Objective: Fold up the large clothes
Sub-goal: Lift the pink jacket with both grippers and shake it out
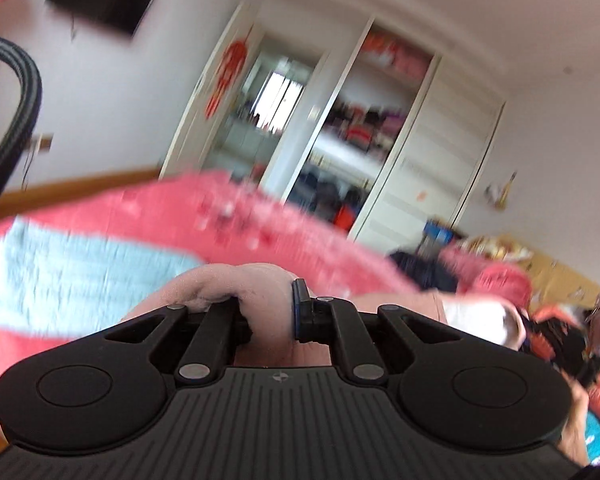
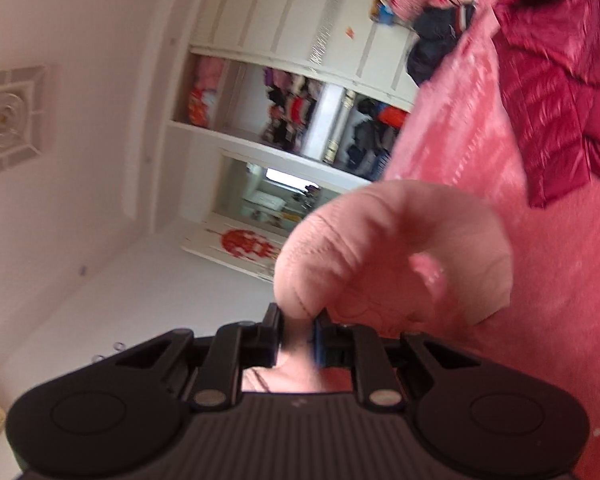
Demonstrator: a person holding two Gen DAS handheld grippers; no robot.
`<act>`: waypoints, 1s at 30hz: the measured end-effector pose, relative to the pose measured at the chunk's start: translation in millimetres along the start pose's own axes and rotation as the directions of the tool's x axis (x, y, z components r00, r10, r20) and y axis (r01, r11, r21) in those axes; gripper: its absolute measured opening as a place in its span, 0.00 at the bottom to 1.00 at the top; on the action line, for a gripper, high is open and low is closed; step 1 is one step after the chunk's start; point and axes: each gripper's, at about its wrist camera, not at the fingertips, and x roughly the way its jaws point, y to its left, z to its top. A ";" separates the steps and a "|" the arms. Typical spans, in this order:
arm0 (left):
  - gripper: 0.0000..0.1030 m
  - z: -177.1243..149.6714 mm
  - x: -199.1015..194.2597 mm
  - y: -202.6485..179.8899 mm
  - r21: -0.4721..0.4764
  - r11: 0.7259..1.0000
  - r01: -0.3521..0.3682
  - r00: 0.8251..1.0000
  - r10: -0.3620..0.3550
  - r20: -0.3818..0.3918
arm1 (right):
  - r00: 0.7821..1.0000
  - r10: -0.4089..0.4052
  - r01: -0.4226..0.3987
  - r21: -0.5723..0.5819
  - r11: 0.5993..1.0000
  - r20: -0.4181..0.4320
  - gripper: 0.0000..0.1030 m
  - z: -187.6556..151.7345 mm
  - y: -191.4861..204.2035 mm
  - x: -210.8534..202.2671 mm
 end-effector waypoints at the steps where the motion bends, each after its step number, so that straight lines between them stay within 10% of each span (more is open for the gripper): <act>1: 0.09 4.6 -2.9 -4.6 0.007 1.000 0.013 1.000 -0.014 0.026 | 1.000 0.016 -0.016 -0.013 1.000 0.013 0.14 2.1 7.9 -7.8; 20: 0.10 80.8 -0.8 -70.1 0.099 0.984 0.147 0.922 -0.173 0.346 | 0.937 0.275 -0.155 -0.450 0.879 0.214 0.14 34.3 150.4 -125.2; 30: 0.09 46.8 132.9 -79.9 0.131 0.991 -0.028 0.982 0.003 0.189 | 0.989 0.026 0.035 -0.401 0.915 0.145 0.15 64.5 67.8 -36.9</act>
